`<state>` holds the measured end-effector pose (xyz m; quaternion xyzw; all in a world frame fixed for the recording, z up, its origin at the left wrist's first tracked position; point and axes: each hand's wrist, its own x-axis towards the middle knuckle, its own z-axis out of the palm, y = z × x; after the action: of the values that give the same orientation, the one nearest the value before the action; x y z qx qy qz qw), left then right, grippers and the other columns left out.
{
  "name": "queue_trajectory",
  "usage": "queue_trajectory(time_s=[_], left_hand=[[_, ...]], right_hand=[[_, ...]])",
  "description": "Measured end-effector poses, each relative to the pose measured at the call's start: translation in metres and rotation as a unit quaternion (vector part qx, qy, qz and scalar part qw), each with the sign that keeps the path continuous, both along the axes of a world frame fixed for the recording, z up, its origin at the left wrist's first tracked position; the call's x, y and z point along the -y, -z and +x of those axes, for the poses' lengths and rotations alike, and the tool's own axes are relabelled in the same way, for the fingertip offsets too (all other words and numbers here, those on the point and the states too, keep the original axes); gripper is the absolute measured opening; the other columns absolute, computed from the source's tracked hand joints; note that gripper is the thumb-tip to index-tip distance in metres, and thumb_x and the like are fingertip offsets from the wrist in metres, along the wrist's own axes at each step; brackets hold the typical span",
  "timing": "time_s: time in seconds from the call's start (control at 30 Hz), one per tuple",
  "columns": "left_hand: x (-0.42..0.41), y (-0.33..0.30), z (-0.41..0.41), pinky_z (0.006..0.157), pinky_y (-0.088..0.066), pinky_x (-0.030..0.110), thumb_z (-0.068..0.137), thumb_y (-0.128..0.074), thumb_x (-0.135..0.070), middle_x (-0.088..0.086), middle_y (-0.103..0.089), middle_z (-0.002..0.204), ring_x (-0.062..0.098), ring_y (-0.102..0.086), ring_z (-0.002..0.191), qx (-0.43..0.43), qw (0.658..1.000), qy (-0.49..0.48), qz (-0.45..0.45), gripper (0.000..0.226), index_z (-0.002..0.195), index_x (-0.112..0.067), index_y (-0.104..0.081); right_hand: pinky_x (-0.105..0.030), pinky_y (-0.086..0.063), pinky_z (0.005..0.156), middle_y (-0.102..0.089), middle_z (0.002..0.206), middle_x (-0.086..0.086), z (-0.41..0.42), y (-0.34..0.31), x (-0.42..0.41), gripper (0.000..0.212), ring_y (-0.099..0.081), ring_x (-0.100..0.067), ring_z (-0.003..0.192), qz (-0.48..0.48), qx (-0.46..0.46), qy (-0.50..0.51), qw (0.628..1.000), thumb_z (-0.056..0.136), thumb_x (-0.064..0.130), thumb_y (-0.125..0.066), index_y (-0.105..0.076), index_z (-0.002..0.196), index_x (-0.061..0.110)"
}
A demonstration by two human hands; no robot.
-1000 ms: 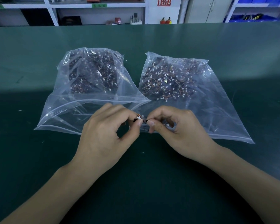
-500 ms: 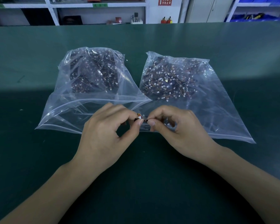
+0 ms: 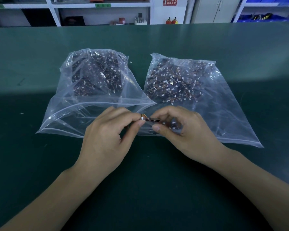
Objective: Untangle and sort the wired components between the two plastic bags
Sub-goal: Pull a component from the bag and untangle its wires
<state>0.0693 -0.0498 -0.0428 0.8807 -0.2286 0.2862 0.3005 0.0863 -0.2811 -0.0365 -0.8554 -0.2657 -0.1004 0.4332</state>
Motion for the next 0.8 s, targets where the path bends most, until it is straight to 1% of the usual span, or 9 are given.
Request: queue_trajectory(time_s=[0.03,0.07,0.17,0.27,0.37,0.57,0.73,0.8], left_hand=[[-0.0009,0.0003,0.0005,0.070,-0.051,0.037,0.105,-0.064,-0.029,-0.017,-0.068,0.096,0.012,-0.057,0.085,-0.003,1.000,-0.003,-0.001,0.017,0.108,-0.022,-0.079],[-0.0015,0.0004,0.0009,0.072,-0.051,0.035,0.106,-0.062,-0.028,-0.017,-0.068,0.098,0.012,-0.058,0.088,-0.007,1.000,-0.006,-0.002,0.018,0.112,-0.022,-0.079],[-0.0020,0.0003,0.0011,0.075,-0.051,0.035,0.106,-0.060,-0.026,-0.017,-0.068,0.100,0.012,-0.060,0.092,-0.017,1.000,-0.007,-0.008,0.020,0.113,-0.022,-0.078],[-0.0011,-0.0009,0.0011,0.072,-0.052,0.037,0.105,-0.063,-0.027,-0.017,-0.065,0.097,0.011,-0.059,0.089,-0.012,1.000,0.000,-0.011,0.017,0.108,-0.020,-0.079],[0.0006,-0.0015,0.0006,0.070,-0.052,0.037,0.102,-0.069,-0.027,-0.014,-0.066,0.094,0.013,-0.062,0.087,-0.002,1.000,0.023,-0.020,0.013,0.103,-0.021,-0.081],[0.0013,0.0020,0.0020,0.069,-0.054,0.039,0.098,-0.077,-0.027,-0.011,-0.068,0.094,0.016,-0.065,0.088,0.010,0.998,0.057,-0.013,0.009,0.101,-0.022,-0.084],[-0.0006,0.0023,0.0078,0.060,-0.052,0.037,0.094,-0.084,-0.024,-0.011,-0.065,0.087,0.011,-0.060,0.082,0.039,0.999,0.017,0.034,0.001,0.096,-0.024,-0.085],[0.0019,0.0011,0.0083,0.054,-0.049,0.034,0.091,-0.086,-0.020,-0.009,-0.062,0.081,0.011,-0.057,0.077,0.046,0.997,-0.005,0.056,0.005,0.092,-0.025,-0.085]], right_hand=[[-0.031,-0.052,0.086,-0.070,0.097,0.013,0.0000,0.0010,0.0007,0.025,-0.064,-0.014,0.094,-0.030,0.009,0.002,1.000,0.095,0.029,-0.078,-0.072,0.119,0.025],[-0.031,-0.051,0.088,-0.068,0.099,0.015,0.0001,0.0023,0.0012,0.032,-0.062,-0.013,0.094,-0.058,0.019,0.001,0.998,0.092,0.025,-0.081,-0.069,0.123,0.026],[-0.036,-0.051,0.090,-0.066,0.103,0.013,0.0003,0.0048,0.0018,0.046,-0.059,-0.012,0.094,-0.104,0.035,0.004,0.994,0.084,0.007,-0.078,-0.067,0.125,0.024],[-0.039,-0.053,0.087,-0.067,0.101,0.011,0.0010,0.0023,0.0024,0.043,-0.060,-0.013,0.091,-0.104,0.050,0.013,0.993,0.082,0.001,-0.076,-0.069,0.119,0.021],[-0.038,-0.054,0.083,-0.067,0.098,0.009,0.0012,0.0000,0.0032,0.039,-0.062,-0.012,0.090,-0.075,0.057,0.020,0.995,0.083,-0.004,-0.073,-0.072,0.114,0.020],[-0.039,-0.055,0.083,-0.068,0.098,0.008,-0.0001,-0.0020,0.0025,0.041,-0.063,-0.017,0.091,-0.033,0.089,0.038,0.995,0.083,-0.008,-0.072,-0.072,0.115,0.018],[-0.037,-0.054,0.082,-0.067,0.098,0.010,-0.0012,-0.0016,0.0023,0.041,-0.062,-0.014,0.091,-0.031,0.088,0.033,0.995,0.083,-0.008,-0.072,-0.072,0.114,0.018],[-0.036,-0.055,0.083,-0.067,0.098,0.011,-0.0014,-0.0017,0.0019,0.040,-0.062,-0.012,0.092,-0.030,0.086,0.030,0.995,0.083,-0.008,-0.072,-0.072,0.113,0.018]])
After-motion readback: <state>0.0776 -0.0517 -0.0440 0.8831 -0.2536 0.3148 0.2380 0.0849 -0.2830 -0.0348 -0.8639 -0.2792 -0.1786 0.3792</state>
